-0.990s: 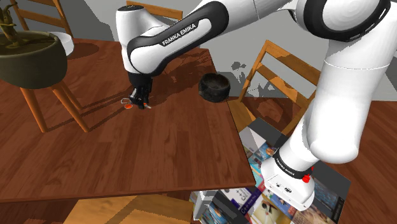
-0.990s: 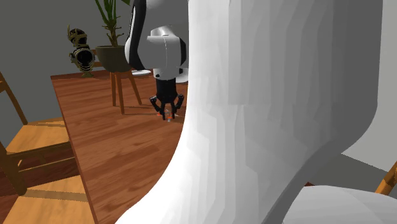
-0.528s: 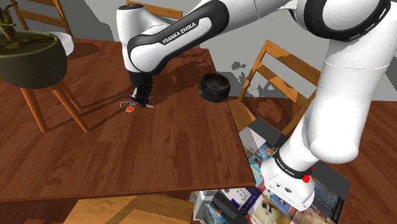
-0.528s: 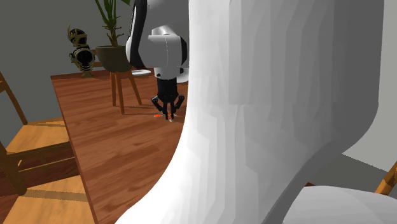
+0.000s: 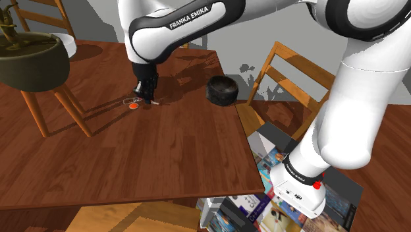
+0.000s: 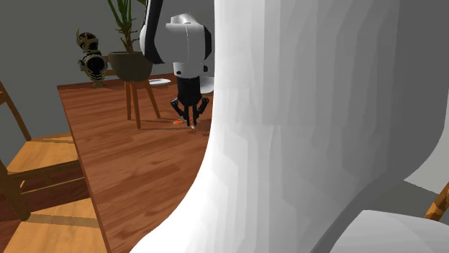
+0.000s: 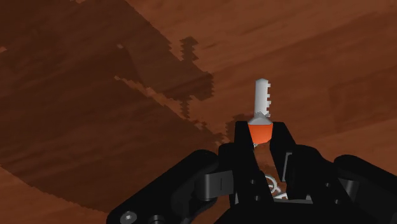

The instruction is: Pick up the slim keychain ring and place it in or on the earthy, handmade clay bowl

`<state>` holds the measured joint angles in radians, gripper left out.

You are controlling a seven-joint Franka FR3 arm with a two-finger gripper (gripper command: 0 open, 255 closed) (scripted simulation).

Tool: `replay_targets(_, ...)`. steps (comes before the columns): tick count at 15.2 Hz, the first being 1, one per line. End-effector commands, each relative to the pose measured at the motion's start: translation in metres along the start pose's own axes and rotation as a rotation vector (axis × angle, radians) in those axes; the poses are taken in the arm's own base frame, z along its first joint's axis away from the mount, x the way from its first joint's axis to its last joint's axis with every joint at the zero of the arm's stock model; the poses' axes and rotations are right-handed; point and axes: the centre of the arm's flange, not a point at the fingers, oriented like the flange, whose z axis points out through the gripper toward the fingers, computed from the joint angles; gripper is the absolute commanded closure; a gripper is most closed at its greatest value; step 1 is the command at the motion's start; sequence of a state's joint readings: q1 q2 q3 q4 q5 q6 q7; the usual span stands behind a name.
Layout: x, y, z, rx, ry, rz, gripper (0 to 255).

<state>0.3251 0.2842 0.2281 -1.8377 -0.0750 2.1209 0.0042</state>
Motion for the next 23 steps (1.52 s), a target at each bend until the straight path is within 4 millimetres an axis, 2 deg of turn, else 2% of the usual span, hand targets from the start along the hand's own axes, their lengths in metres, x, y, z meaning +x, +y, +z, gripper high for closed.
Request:
replay_targets(1, 0.001, 0.001, -0.011, 0.000, 0.000, 0.000, 255)
replay_targets(23, 0.002, 0.001, -0.127, 0.000, 0.000, 0.000, 255)
